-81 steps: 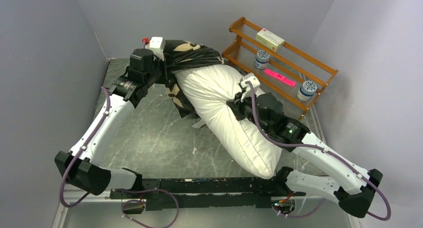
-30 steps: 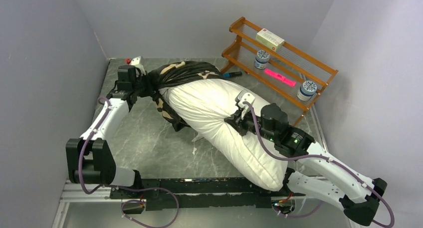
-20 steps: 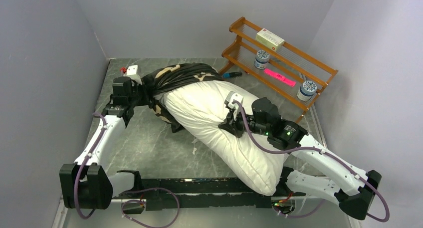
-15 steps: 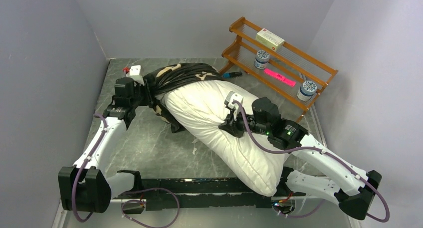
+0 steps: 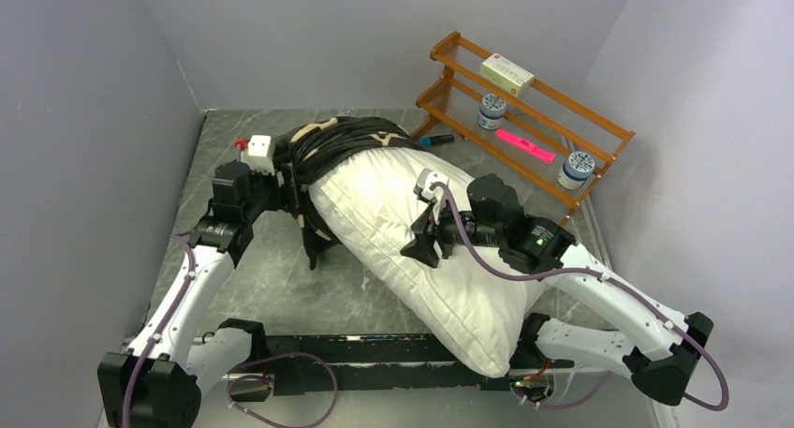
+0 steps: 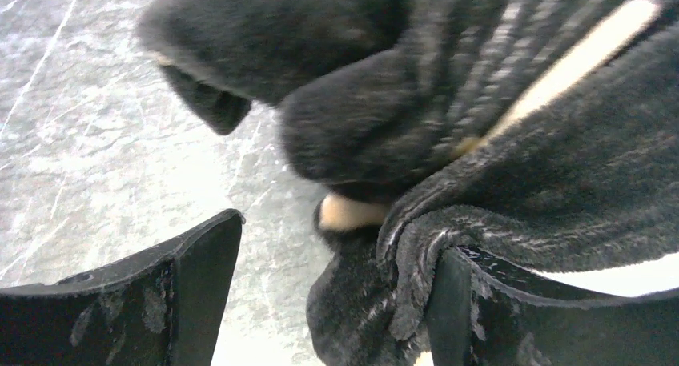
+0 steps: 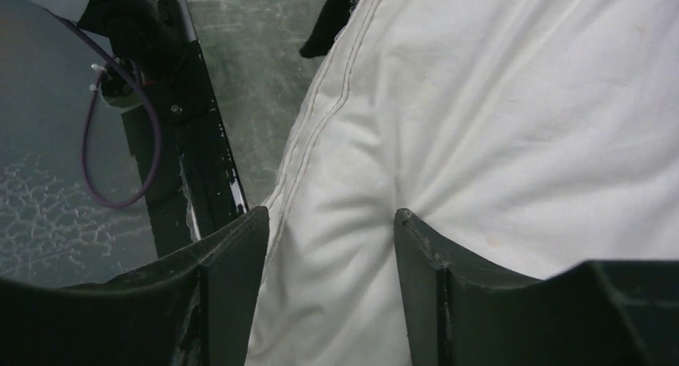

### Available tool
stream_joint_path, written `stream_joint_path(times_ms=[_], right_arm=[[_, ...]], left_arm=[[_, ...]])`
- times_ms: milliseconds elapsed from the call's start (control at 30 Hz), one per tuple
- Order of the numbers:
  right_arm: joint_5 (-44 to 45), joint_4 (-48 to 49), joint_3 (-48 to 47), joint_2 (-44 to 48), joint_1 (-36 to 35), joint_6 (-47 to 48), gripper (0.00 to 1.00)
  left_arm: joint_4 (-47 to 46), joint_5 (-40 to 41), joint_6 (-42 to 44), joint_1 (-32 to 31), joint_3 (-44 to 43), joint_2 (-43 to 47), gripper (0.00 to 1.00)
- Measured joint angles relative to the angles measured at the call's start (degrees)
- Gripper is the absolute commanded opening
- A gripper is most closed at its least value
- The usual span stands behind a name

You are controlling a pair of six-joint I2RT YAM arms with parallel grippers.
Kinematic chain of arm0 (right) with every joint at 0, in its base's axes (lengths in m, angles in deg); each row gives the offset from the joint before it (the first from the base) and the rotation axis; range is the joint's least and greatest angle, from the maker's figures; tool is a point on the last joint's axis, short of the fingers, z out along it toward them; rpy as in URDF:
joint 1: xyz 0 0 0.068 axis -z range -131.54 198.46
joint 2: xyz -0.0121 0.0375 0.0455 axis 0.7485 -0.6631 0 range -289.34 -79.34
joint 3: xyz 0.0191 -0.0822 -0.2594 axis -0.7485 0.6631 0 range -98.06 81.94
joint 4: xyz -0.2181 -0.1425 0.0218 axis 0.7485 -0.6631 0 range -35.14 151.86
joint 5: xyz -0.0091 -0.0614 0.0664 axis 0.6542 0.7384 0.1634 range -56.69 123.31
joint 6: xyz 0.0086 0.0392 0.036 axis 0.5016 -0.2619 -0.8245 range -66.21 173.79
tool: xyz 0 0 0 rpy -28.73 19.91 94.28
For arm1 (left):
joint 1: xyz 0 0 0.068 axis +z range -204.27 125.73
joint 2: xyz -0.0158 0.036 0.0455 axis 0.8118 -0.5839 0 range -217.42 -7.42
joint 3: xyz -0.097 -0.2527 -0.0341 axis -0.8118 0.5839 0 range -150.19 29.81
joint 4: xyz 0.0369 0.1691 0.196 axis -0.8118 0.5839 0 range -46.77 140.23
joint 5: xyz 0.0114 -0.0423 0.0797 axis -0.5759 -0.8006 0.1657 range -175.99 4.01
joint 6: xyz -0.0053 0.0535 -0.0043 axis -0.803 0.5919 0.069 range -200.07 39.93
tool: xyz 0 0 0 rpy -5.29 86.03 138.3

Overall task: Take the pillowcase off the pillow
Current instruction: Remove the pillow from the pillowcase.

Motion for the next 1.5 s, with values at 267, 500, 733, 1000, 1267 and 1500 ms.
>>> stream_joint_path(times_ms=[267, 500, 733, 1000, 1267, 1500], right_arm=[[-1.3, -0.2, -6.0, -5.0, 0.0, -3.1, 0.86], [-0.7, -0.2, -15.9, -13.3, -0.7, -2.8, 0.89], [7.1, 0.0, -24.3, -21.1, -7.1, -0.4, 0.92], [20.7, 0.8, -25.6, -31.3, -9.8, 1.0, 0.93], [24.2, 5.1, -22.0, -33.7, -9.9, 1.3, 0.28], [23.9, 8.4, -18.2, -32.1, -9.8, 0.0, 0.00]], left_arm=[[-0.5, -2.7, 0.9, -1.6, 0.2, 0.6, 0.83], [-1.7, -5.7, 0.8, -1.6, 0.2, -1.0, 0.85], [-2.5, -8.3, 0.6, -1.6, 0.2, -1.2, 0.85], [-2.9, -9.9, 0.6, -1.6, 0.2, -1.3, 0.91], [-3.0, -12.6, 0.7, -1.6, 0.3, -1.3, 0.96], [-3.0, -17.7, 1.0, -2.0, 0.3, -1.3, 0.96]])
